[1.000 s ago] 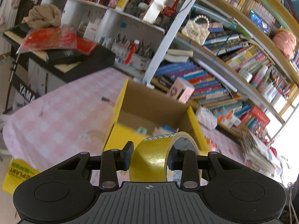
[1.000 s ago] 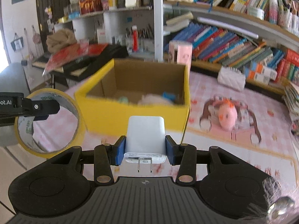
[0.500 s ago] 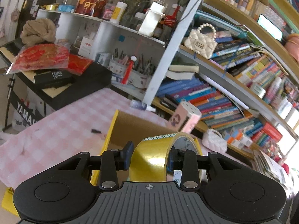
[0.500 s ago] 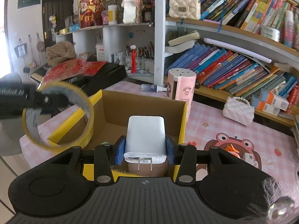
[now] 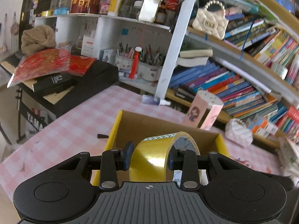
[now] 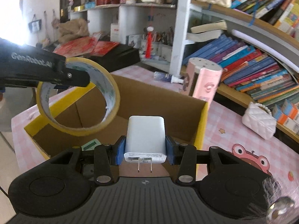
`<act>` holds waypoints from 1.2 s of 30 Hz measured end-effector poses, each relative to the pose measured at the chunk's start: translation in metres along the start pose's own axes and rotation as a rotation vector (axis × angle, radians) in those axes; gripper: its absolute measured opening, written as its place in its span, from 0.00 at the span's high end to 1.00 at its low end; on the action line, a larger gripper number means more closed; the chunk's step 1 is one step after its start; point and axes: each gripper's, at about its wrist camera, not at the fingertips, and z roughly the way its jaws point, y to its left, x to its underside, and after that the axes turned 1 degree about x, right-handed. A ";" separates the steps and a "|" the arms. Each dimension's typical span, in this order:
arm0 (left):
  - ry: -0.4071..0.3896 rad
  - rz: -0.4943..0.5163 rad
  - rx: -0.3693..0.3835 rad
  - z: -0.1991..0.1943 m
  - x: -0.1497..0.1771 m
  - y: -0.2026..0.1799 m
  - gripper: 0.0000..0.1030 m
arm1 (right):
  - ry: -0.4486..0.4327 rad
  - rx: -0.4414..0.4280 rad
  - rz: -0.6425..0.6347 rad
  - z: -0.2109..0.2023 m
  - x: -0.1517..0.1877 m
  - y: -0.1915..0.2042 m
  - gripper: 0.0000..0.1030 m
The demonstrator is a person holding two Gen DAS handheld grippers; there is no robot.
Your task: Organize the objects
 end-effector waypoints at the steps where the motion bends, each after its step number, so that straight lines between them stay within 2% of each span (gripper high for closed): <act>1: 0.004 0.024 -0.015 0.004 0.000 -0.002 0.67 | 0.008 -0.007 -0.006 0.003 -0.001 0.000 0.60; 4: 0.016 0.085 -0.054 0.013 0.002 -0.006 0.67 | 0.036 -0.026 -0.027 0.015 -0.002 0.001 0.60; 10: 0.058 0.137 -0.092 0.031 0.011 -0.008 0.67 | 0.106 -0.074 -0.041 0.034 -0.003 -0.001 0.60; 15: 0.079 0.190 -0.121 0.039 0.018 -0.013 0.67 | 0.124 -0.083 -0.070 0.041 -0.004 0.000 0.60; 21: 0.096 0.271 -0.162 0.045 0.027 -0.018 0.67 | 0.143 -0.090 -0.183 0.045 -0.005 0.009 0.60; 25: 0.123 0.263 -0.174 0.047 0.034 -0.015 0.66 | 0.129 -0.078 -0.209 0.044 -0.002 0.012 0.60; 30: 0.107 0.281 -0.204 0.043 0.037 -0.014 0.66 | 0.108 -0.073 -0.278 0.042 0.001 0.019 0.60; 36: 0.100 0.269 -0.213 0.042 0.038 -0.014 0.65 | 0.104 -0.104 -0.290 0.042 0.000 0.018 0.60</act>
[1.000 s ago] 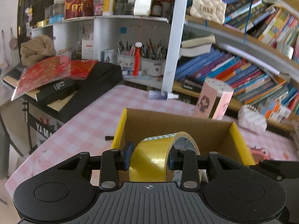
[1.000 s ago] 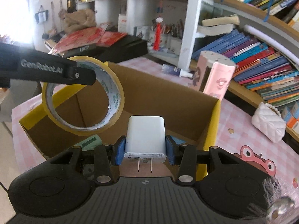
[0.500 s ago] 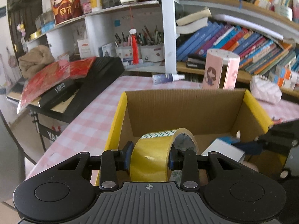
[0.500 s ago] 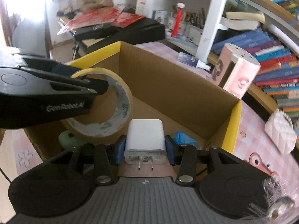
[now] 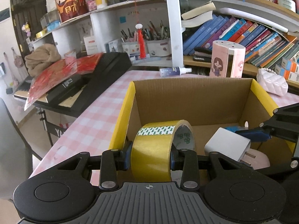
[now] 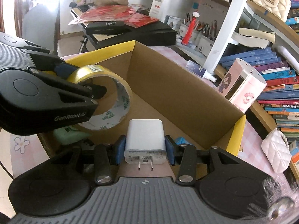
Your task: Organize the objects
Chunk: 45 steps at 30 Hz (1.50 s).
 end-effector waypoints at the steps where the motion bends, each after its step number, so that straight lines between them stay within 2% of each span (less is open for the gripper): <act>1: 0.000 -0.002 -0.001 0.000 0.000 0.000 0.65 | -0.004 -0.016 0.001 0.000 0.000 -0.001 0.60; 4: 0.003 -0.010 -0.001 -0.001 0.000 0.001 0.65 | -0.011 -0.045 -0.003 -0.001 -0.001 -0.003 0.60; 14: -0.005 -0.050 0.002 -0.007 0.002 0.007 0.63 | -0.004 -0.039 -0.042 0.008 -0.006 -0.006 0.60; 17: -0.028 -0.058 0.010 -0.013 0.002 0.008 0.58 | -0.007 -0.027 -0.034 0.006 -0.005 -0.005 0.59; 19: -0.053 -0.060 0.018 -0.020 0.002 0.009 0.48 | -0.016 -0.021 -0.025 0.004 -0.004 -0.005 0.58; 21: -0.076 -0.062 0.027 -0.026 0.001 0.009 0.45 | -0.017 -0.013 0.001 0.001 -0.003 -0.006 0.58; 27: -0.125 -0.099 0.046 -0.047 -0.001 0.018 0.42 | -0.075 0.015 0.036 -0.023 0.000 -0.004 0.56; 37: -0.223 -0.128 0.069 -0.093 0.005 0.030 0.30 | -0.180 0.101 0.148 -0.072 0.006 -0.002 0.54; 45: -0.202 -0.136 0.092 -0.111 0.030 0.037 0.27 | -0.222 0.181 0.254 -0.107 0.028 0.002 0.51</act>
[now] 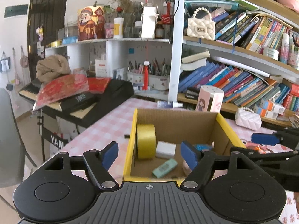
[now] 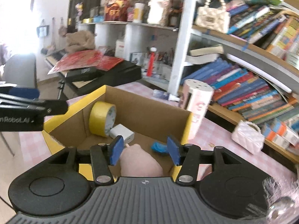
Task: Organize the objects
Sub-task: 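Withdraw both open tools from the box toward the pink plush chick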
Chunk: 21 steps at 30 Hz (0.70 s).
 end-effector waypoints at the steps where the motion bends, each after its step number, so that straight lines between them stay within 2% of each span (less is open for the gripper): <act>1: 0.006 -0.004 0.002 -0.002 0.003 0.002 0.27 | 0.004 0.011 0.008 -0.003 0.004 0.000 0.51; 15: 0.115 -0.029 0.044 -0.035 0.053 0.012 0.27 | 0.148 0.106 0.117 -0.043 0.065 0.024 0.51; 21: 0.145 -0.025 0.059 -0.049 0.067 0.012 0.19 | 0.190 0.137 0.149 -0.059 0.086 0.038 0.47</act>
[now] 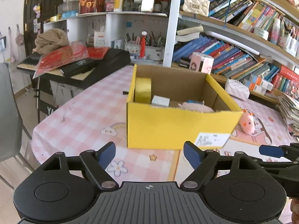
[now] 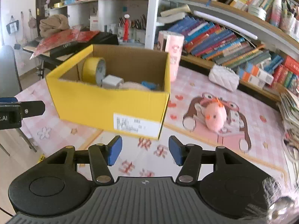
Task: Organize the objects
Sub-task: 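Withdraw both open tools from the box toward the pink plush chick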
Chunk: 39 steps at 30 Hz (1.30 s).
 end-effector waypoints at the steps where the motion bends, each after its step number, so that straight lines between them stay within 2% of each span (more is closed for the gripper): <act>1: 0.005 0.003 0.003 -0.001 0.002 0.000 0.18 | 0.005 0.006 0.004 -0.002 0.003 0.001 0.47; 14: 0.058 0.068 0.045 -0.015 0.022 -0.010 0.13 | 0.029 0.096 0.090 -0.028 0.033 0.000 0.29; 27: 0.082 0.166 0.126 -0.027 0.037 -0.033 0.10 | 0.031 0.170 0.184 -0.059 0.061 -0.010 0.26; 39: 0.086 0.251 0.231 -0.026 0.039 -0.067 0.10 | 0.034 0.256 0.249 -0.078 0.081 -0.029 0.24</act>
